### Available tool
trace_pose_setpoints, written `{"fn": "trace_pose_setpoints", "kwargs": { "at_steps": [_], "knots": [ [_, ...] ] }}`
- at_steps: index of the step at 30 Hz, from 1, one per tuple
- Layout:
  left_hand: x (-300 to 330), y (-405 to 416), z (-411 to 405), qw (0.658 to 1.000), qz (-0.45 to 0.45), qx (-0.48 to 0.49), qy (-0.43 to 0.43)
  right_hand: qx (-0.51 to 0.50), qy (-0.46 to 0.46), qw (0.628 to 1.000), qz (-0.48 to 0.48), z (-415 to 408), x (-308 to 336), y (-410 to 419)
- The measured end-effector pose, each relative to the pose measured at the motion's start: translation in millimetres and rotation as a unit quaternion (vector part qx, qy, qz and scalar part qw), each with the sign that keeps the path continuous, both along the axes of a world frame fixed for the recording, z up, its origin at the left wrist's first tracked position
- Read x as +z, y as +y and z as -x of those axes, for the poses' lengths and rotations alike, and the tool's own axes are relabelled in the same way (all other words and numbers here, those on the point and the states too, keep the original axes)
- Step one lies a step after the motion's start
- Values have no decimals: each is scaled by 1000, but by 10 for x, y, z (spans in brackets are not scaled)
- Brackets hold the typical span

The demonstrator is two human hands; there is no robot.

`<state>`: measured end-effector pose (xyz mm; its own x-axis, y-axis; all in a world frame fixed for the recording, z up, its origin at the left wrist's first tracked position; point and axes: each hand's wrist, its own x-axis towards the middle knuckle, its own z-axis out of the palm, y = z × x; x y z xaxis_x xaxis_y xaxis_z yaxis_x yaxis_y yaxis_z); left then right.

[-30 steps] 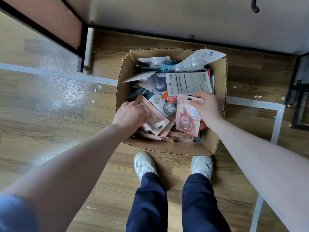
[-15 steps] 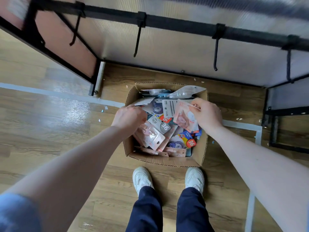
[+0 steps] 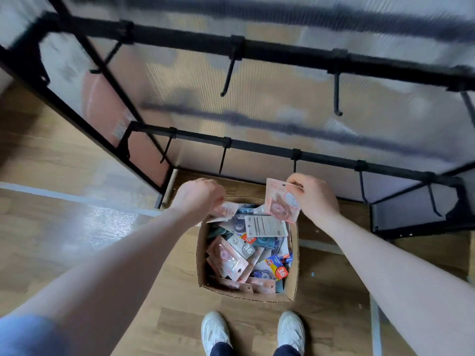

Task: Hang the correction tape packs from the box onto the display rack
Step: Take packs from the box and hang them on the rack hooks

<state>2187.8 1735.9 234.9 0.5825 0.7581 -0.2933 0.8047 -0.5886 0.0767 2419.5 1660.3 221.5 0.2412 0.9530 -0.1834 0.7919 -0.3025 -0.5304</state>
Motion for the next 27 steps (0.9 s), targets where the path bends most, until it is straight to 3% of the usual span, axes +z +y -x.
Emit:
{"fn": "trace_pose_setpoints", "kwargs": {
  "at_steps": [12,27],
  "knots": [
    [1730,-3,42,994,-72,-20,-84,18,-28,996,-77,13,1722,-51],
    [3536,0,37,980,-167,-48,-100,-27,-71,980,-184,-75,3457,-304]
  ]
}}
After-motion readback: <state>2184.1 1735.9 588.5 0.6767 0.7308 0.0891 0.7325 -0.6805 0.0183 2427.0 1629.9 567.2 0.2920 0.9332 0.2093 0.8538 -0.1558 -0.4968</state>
